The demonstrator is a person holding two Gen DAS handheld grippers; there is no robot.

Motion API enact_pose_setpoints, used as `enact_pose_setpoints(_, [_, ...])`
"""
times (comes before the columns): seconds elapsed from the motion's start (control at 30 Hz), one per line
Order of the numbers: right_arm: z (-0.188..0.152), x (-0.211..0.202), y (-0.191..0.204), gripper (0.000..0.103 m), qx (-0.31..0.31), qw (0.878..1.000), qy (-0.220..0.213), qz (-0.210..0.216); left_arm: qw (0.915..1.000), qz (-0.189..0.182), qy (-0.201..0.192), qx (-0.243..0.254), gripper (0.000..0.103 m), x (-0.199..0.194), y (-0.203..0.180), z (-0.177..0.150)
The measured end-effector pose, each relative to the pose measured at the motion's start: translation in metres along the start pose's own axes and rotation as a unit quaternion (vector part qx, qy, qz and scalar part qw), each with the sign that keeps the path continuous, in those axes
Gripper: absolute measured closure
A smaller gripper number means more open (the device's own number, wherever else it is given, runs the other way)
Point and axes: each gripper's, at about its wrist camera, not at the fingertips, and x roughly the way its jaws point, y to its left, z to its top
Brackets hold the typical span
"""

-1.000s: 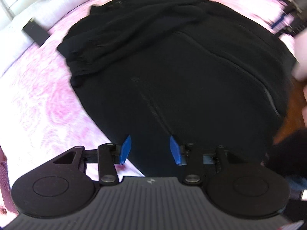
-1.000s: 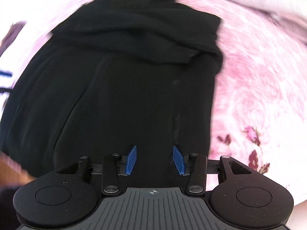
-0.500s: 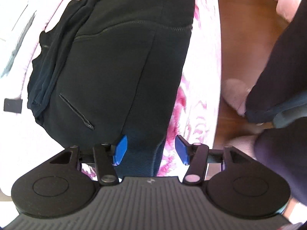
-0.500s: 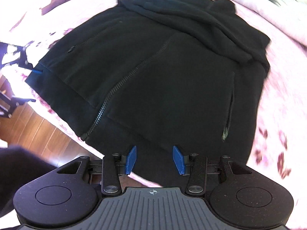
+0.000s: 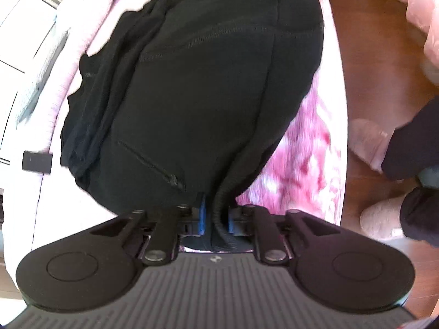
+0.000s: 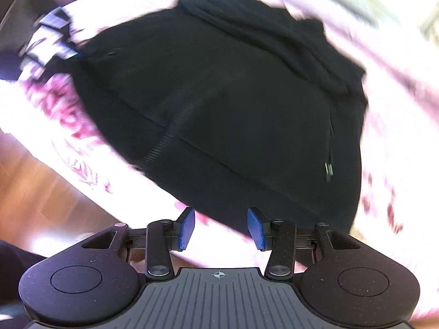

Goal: Fold clothes

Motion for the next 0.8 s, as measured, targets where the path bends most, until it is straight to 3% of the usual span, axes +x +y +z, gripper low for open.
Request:
enact_pose_setpoints(0.1, [0.004, 0.006, 0.038, 0.056, -0.072, 0.996, -0.048, -0.016, 0.9956, -0.033, -0.01, -0.087, 0.093, -0.006, 0.033, 0.002])
enact_pose_setpoints(0.17, [0.007, 0.013, 0.061, 0.034, -0.106, 0.991, -0.081, -0.032, 0.9846, -0.06, -0.014, -0.164, 0.093, -0.009, 0.054, 0.0])
enact_pose_setpoints(0.2, [0.009, 0.018, 0.071, 0.027, -0.113, 0.988, -0.1, -0.044, 0.9787, -0.071, -0.016, -0.192, 0.093, -0.009, 0.064, -0.001])
enact_pose_setpoints(0.23, [0.012, 0.023, 0.08, 0.027, -0.121, 0.984, -0.118, -0.057, 0.9724, -0.08, -0.018, -0.218, 0.093, -0.009, 0.073, -0.002])
enact_pose_setpoints(0.33, [0.016, 0.047, 0.1, 0.028, -0.153, 0.971, -0.146, -0.112, 0.9656, -0.091, -0.023, -0.243, 0.093, -0.013, 0.086, -0.003])
enact_pose_setpoints(0.47, [0.004, 0.066, 0.068, 0.028, -0.155, 0.961, -0.135, -0.183, 0.9754, -0.083, -0.021, -0.203, 0.093, -0.017, 0.073, -0.001])
enact_pose_setpoints(0.57, [-0.024, 0.073, 0.025, 0.028, -0.173, 0.954, -0.091, -0.227, 0.9814, -0.075, -0.019, -0.176, 0.093, -0.02, 0.06, 0.0])
enact_pose_setpoints(0.67, [-0.053, 0.075, -0.018, 0.039, -0.197, 0.949, -0.05, -0.239, 0.9857, -0.066, -0.014, -0.154, 0.093, -0.012, 0.052, 0.0])
enact_pose_setpoints(0.73, [-0.062, 0.074, -0.04, 0.068, -0.211, 0.95, -0.028, -0.229, 0.9893, -0.059, -0.012, -0.133, 0.094, -0.009, 0.048, 0.002])
enact_pose_setpoints(0.8, [-0.059, 0.068, -0.055, 0.089, -0.203, 0.958, -0.014, -0.202, 0.9933, -0.053, -0.011, -0.102, 0.095, -0.008, 0.045, 0.003])
